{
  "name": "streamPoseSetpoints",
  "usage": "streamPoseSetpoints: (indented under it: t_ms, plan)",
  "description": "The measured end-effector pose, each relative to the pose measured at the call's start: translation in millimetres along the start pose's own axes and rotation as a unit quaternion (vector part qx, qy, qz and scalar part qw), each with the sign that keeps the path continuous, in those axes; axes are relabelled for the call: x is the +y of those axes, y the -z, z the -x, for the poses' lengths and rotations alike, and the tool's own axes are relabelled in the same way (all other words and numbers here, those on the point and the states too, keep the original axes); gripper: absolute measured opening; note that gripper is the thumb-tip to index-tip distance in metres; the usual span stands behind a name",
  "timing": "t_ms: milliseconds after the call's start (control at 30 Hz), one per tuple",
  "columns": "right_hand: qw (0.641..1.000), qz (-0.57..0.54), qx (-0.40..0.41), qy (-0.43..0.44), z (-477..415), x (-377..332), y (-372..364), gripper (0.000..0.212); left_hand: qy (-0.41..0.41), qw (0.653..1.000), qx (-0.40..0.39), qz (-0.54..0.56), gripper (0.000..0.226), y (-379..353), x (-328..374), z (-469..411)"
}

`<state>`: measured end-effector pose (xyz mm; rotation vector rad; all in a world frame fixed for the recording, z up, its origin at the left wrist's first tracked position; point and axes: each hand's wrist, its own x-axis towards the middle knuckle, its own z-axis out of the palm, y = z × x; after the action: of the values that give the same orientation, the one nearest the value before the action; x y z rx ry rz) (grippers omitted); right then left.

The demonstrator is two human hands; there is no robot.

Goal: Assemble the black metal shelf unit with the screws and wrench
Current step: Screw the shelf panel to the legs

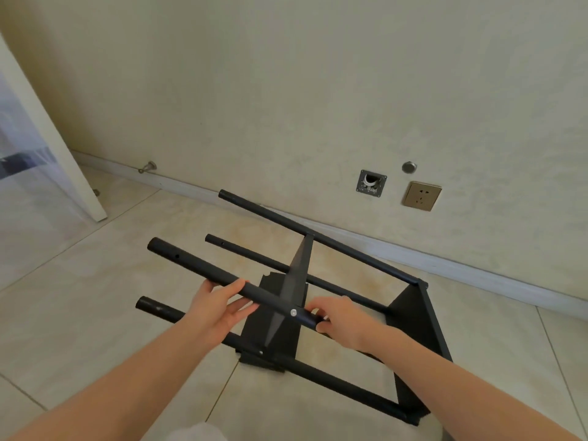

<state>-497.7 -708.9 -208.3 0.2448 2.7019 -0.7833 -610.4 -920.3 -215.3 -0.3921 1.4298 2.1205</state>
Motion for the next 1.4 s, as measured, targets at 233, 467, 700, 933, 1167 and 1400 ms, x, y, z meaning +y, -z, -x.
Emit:
streamPoseSetpoints:
  t_ms: [233,467,700,933,1167,1400]
  plan:
    - [0.998,-0.043,0.052,-0.003,0,-9,41,0.037,-0.078,0.994,-0.034,-0.064,0.045,-53,47,3]
    - [0.989,-0.117,0.093,-0.013,11,-8,52,0.033,-0.131,0.981,-0.061,-0.130,0.047,-98,74,27]
    - [0.981,-0.183,0.063,-0.027,45,4,62,0.031,-0.193,0.948,-0.104,-0.230,0.033,-135,70,63]
    - [0.969,-0.240,0.014,-0.061,97,27,79,0.025,-0.218,0.912,-0.156,-0.310,0.030,-163,54,108]
    - [0.951,-0.267,0.093,-0.126,142,56,120,0.017,-0.225,0.874,-0.181,-0.390,0.040,-161,44,146]
    - [0.930,-0.279,0.168,-0.172,164,86,141,0.020,-0.248,0.831,-0.211,-0.451,0.031,-158,48,169]
